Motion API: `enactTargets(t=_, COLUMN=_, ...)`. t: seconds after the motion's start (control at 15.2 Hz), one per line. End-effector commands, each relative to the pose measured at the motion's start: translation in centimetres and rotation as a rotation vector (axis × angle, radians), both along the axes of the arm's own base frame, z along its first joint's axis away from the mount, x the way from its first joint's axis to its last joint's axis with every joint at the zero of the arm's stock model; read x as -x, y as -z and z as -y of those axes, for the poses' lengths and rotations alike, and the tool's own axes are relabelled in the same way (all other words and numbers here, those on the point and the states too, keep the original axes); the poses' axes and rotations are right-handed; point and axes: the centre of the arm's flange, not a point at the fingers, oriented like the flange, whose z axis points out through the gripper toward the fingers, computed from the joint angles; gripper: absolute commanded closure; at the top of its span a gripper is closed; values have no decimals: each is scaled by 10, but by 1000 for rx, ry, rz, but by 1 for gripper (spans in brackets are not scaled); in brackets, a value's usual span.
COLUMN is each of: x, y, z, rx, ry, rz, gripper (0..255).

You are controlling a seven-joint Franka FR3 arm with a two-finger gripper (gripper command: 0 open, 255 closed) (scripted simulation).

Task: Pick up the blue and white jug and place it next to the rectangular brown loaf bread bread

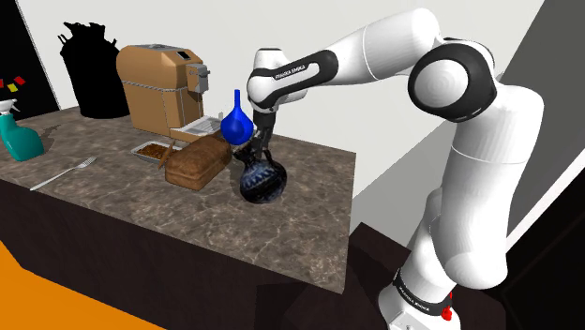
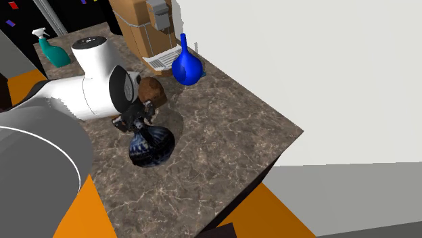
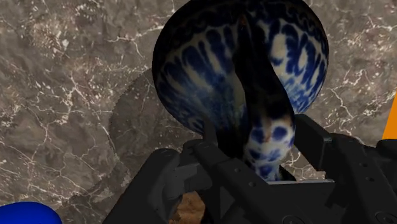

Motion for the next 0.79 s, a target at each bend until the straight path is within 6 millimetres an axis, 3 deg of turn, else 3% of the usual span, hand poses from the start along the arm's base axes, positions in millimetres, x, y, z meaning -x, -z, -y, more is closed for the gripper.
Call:
enactTargets(t=0.0, x=0, y=3, z=0, rx=1, ry=1, rz=-5, gripper=0)
enactTargets(t=0.26, x=0, y=2, z=1, rx=1, ry=1, rz=-5, gripper=0)
enactTargets(t=0.53, x=1, y=-48, z=0, rx=1, ry=1, rz=-5, gripper=0)
enactTargets(t=0.73, x=1, y=-48, z=0, rx=1, ry=1, rz=-5, gripper=0)
